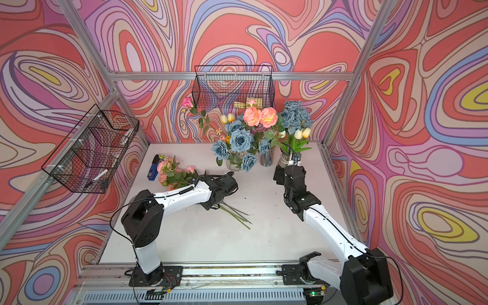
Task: Pick out pink flowers from the vase
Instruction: Place the flower at the center of the board.
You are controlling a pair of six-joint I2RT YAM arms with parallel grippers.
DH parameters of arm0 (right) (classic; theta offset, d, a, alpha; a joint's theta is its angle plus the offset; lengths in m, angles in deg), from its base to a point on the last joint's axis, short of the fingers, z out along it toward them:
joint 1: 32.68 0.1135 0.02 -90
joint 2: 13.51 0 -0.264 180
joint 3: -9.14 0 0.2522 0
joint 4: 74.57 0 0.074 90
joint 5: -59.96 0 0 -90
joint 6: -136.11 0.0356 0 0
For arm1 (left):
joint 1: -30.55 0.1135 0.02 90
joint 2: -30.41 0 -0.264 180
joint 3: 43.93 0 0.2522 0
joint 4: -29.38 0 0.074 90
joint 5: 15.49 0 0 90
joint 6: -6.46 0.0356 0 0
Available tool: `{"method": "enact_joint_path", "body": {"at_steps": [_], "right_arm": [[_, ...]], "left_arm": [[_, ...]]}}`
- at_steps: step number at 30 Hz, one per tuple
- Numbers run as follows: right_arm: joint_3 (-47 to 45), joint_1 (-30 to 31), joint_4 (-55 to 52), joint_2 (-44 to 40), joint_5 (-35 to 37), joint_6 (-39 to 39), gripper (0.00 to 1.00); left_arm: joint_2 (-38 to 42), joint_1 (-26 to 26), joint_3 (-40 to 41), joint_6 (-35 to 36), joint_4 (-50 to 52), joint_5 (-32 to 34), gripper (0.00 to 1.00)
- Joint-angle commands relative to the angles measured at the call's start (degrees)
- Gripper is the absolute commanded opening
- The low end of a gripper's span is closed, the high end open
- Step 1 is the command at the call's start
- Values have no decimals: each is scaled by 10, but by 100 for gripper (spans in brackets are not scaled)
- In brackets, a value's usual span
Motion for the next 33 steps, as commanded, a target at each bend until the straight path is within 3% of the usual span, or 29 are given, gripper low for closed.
{"method": "enact_joint_path", "body": {"at_steps": [1,11,21,28,33], "right_arm": [[15,1,8,15,-9,-9,83],[17,1,39,44,-12,-21,83],[-13,1,123,43,-18,-72,84],[-29,1,195,55,-6,-115,83],[-19,1,222,77,-4,-148,76]], "left_arm": [[-11,-5,-16,-1,13,-11,0],[-23,-5,-36,9,31,-25,32],[35,-11,-12,34,16,14,40],[118,-22,82,124,-118,61,41],[185,-21,203,304,-352,41,46]]}}
